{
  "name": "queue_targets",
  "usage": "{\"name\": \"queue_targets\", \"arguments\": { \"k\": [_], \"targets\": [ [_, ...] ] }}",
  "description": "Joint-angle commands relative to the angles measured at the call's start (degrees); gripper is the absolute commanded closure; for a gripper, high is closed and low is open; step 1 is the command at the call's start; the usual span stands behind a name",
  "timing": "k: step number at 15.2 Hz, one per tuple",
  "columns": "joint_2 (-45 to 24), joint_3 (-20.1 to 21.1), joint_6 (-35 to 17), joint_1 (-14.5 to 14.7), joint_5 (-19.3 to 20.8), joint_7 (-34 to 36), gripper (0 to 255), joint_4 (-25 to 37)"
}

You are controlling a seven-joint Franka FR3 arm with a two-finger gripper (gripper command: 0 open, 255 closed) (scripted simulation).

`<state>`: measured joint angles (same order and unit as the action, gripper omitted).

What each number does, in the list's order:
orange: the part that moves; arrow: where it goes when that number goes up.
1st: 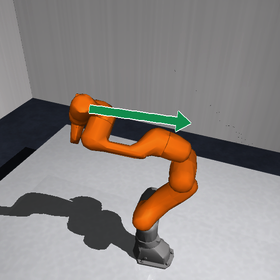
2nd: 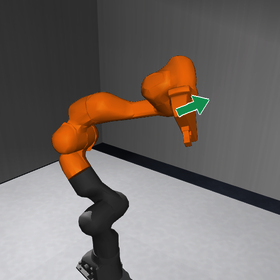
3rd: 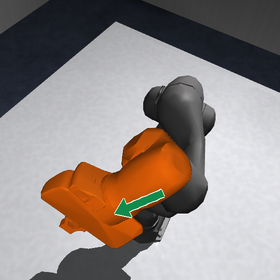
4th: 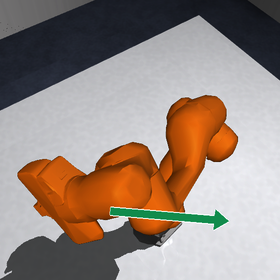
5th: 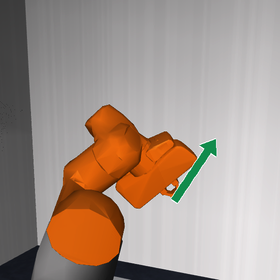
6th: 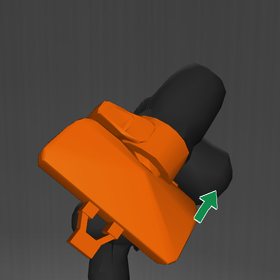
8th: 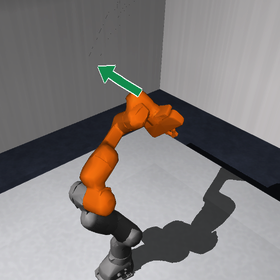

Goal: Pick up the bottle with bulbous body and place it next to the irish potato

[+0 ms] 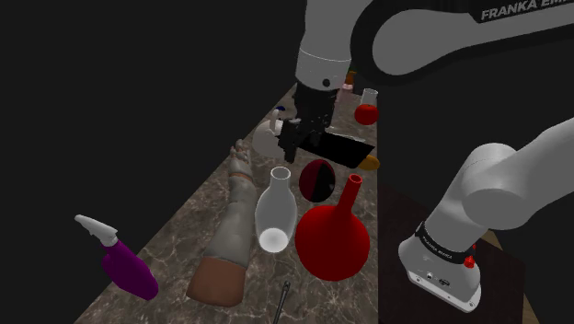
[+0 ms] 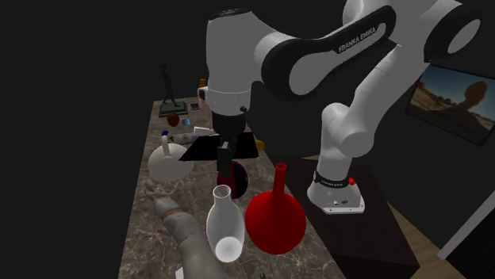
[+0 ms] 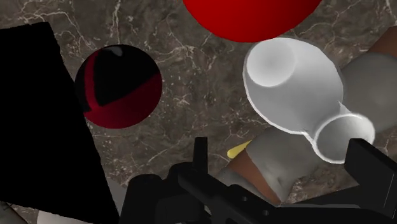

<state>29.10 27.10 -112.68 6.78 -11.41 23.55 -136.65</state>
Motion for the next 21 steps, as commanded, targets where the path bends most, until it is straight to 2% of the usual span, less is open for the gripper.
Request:
{"name": "queue_targets", "arguments": {
  "k": [1, 4, 12, 19, 20, 21],
  "targets": [
    [-3.29, 2.73, -1.63, 0.11, -0.20, 3.12, 0, 1.52],
    [-8.20, 6.34, -3.81, -0.08, 0.38, 7.33, 0, 3.92],
    [-10.84, 7.71, -10.11, -0.36, 0.94, 8.03, 0, 0.07],
    [-10.83, 7.71, -10.09, -0.35, 0.94, 8.02, 0, 0.08],
    [-10.83, 7.71, -10.09, -0.35, 0.94, 8.02, 255, 0.08],
    [-10.83, 7.71, -10.09, -0.35, 0.94, 8.02, 255, 0.08]
  ]
}}
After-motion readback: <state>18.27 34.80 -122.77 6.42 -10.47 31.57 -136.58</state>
